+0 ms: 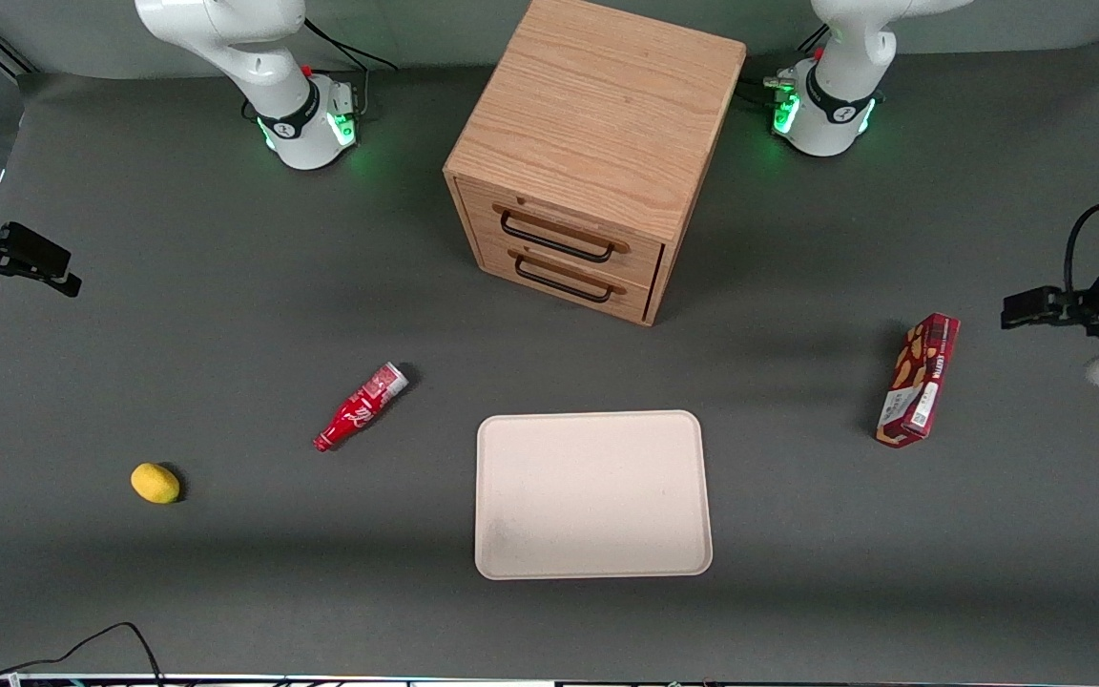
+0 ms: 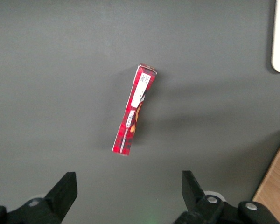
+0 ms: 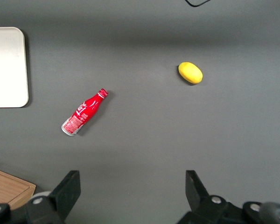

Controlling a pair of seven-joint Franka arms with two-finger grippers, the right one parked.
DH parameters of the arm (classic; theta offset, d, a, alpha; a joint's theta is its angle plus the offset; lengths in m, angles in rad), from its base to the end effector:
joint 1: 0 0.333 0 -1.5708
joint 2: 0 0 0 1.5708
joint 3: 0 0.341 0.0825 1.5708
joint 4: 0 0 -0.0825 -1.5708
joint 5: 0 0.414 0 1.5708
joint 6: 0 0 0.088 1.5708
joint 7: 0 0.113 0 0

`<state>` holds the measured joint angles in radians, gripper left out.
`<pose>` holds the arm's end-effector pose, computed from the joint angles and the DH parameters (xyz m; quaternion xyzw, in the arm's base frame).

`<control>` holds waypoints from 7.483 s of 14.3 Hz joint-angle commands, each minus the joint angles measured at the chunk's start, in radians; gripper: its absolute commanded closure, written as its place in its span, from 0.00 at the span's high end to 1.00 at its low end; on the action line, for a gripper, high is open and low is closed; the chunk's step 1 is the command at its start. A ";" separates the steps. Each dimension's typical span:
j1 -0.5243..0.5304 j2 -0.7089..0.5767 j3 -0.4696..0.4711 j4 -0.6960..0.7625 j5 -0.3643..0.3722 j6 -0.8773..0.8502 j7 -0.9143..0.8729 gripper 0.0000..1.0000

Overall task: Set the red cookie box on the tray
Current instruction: 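Move the left gripper down over the red plaid cookie box, then close the left gripper on the end of the red cookie box, then lift the box upright and carry it toward the cream tray, then lower the box onto the tray edge and open the left gripper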

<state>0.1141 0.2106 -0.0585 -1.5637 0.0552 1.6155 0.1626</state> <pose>0.6416 0.0449 0.5212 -0.9950 0.0565 0.0809 0.0125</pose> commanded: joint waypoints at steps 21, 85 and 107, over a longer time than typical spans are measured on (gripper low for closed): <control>0.042 0.176 -0.003 -0.539 -0.008 0.871 0.319 1.00; -0.498 0.814 0.019 0.626 -0.072 0.547 -0.529 0.00; -0.467 0.672 0.019 0.622 -0.066 0.238 -0.517 1.00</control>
<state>-0.3610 0.9630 -0.0480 -0.9214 -0.0300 1.9534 -0.3439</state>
